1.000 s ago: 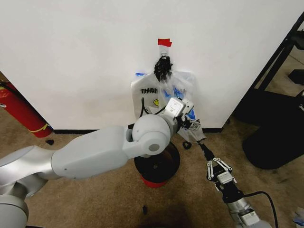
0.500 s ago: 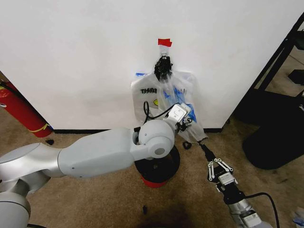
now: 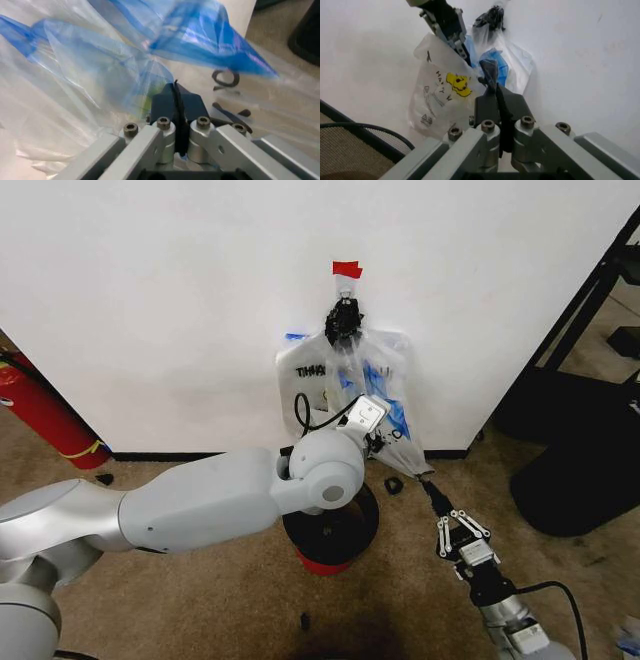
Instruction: Pick up the garbage bag from the wall and place it over the trash bin.
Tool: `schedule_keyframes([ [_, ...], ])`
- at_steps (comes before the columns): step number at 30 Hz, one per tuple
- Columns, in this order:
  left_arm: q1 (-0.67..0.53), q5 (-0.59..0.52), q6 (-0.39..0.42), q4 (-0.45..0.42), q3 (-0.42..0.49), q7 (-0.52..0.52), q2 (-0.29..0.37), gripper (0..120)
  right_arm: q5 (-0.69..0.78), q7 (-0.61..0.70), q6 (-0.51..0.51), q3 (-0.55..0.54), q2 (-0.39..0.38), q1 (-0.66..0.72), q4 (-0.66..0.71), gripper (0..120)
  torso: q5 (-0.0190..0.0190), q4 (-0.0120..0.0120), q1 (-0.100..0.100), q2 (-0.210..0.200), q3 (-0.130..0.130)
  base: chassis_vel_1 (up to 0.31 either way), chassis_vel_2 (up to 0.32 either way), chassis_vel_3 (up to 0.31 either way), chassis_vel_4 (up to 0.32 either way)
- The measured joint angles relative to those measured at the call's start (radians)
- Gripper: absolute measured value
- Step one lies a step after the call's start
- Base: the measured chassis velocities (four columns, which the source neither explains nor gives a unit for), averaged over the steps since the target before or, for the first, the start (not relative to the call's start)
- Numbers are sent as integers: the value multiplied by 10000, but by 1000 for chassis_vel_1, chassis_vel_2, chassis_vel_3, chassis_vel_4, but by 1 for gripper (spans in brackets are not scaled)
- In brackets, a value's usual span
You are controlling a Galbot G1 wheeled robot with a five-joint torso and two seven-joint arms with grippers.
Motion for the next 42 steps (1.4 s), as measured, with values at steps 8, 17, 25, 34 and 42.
schedule_keyframes([
  [8, 499, 180, -1168, -252, -736, -51, -17, 0, 127, 297, -221, -46, -74, -75, 84, 0, -1, 1, 0, 2, 0, 0, 0, 0, 0],
  [17, 1222, 424, -1639, -672, -1746, 164, 203, 0, 1329, -272, -746, 84, -567, -1008, 725, 33, -2, -1, 0, 2, -1, 0, 0, 0, 0],
  [25, 1911, 623, -1830, -958, -2127, 349, 457, 0, 2704, 332, -1987, 255, -1301, -1027, 1480, 59, -2, 1, 0, 2, 0, 0, 0, 0, 0],
  [34, 2179, 714, -1938, -1017, -2155, 460, 303, 0, 4086, 1222, -3578, 214, -3506, 624, 1177, 93, 3, 1, 0, 1, 0, 0, 0, 0, 0],
  [42, 2176, 727, -1970, -1024, -2140, 461, 239, 0, 5523, 1352, -4328, -1261, -5548, 3276, -215, 100, 3, 1, 0, 1, 2, 0, 0, 0, 0],
])
